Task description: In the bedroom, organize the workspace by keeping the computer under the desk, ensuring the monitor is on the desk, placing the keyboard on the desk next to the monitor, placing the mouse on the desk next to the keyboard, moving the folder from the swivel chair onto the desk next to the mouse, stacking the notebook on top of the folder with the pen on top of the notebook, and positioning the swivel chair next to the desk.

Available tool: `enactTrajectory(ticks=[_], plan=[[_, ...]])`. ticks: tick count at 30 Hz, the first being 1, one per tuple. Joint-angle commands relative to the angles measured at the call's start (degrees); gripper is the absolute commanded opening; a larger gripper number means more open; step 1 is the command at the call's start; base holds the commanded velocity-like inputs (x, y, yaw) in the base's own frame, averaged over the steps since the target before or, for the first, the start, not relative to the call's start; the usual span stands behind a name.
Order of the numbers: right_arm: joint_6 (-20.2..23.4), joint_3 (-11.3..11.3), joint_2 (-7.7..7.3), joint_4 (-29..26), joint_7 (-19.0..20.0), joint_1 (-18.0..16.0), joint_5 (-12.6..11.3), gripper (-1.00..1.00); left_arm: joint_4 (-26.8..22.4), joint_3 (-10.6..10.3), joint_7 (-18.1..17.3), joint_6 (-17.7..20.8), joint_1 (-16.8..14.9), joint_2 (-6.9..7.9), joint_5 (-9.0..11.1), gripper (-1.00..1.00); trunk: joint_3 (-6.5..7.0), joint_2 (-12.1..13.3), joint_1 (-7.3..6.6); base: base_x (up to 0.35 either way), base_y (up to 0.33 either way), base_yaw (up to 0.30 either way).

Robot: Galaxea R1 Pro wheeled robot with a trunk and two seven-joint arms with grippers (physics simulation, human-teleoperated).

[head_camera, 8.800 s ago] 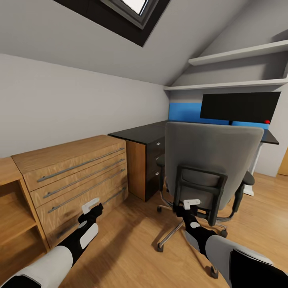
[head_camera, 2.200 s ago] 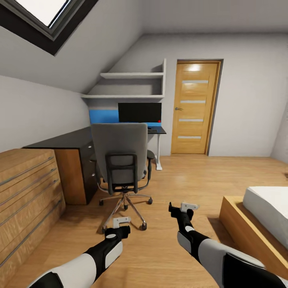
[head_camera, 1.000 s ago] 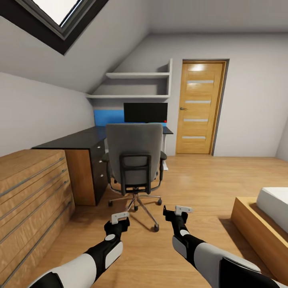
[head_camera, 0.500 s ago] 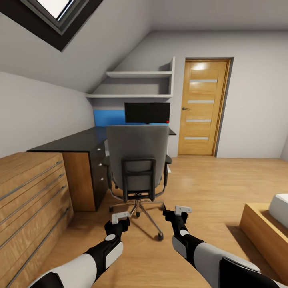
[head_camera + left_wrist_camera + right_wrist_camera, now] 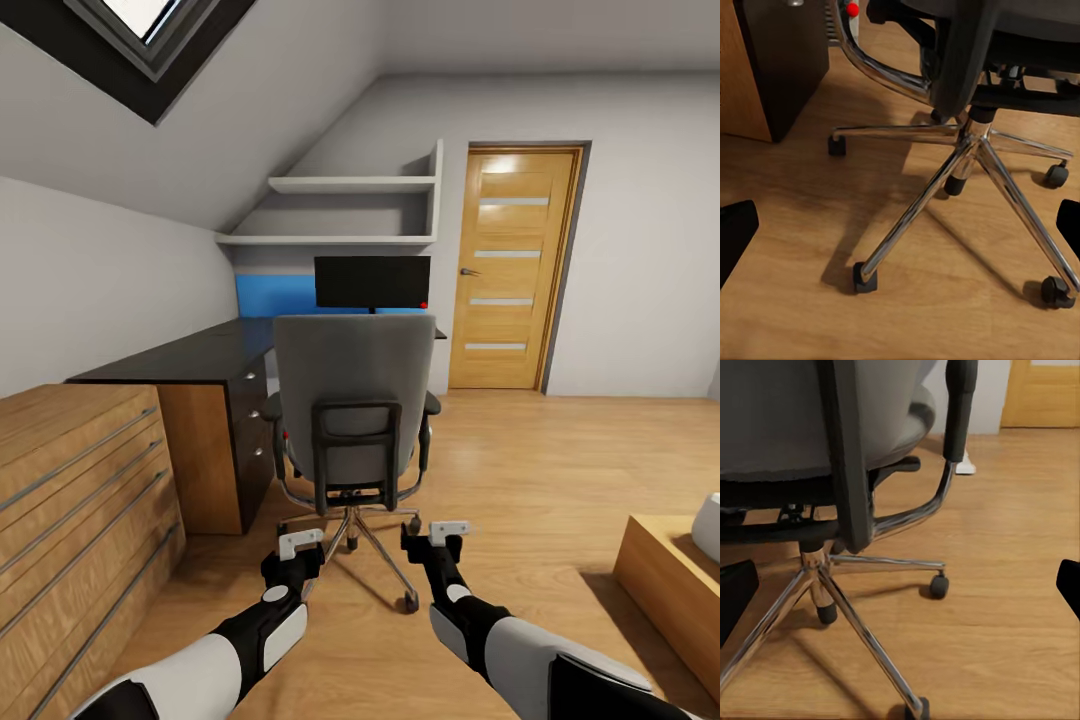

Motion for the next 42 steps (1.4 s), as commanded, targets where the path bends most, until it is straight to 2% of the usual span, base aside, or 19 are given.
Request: enactTrajectory(ticks=[1,6,13,42], plan=[[-0.03,0.47,0.00,-0.09,-0.46,0.05,0.43,1.00,-0.01,-0.49,0.30,-0.22,-0.04,0.02,0.46,1.00,-0.06,-0.03,-0.01,0.053,0.008,0.000],[-0.01,0.48,0.02,-0.15,-0.45,0.25,1.97,1.00,-0.01,-0.49,0.31,-0.23,-0.07,0.02,0.45,1.00,-0.06,-0.03,-0.01,0.171,0.023,0.000],[-0.01,0.48,0.03,-0.18,-0.49,0.33,2.60,1.00,-0.01,-0.49,0.31,-0.22,-0.07,-0.03,0.47,1.00,-0.06,-0.03,-0.01,0.278,0.010,0.000],[0.00,0.48,0.00,-0.13,-0.52,0.43,2.81,1.00,-0.01,-0.49,0.31,-0.24,-0.07,-0.08,0.39,1.00,-0.06,-0.03,-0.01,0.320,0.000,0.000]])
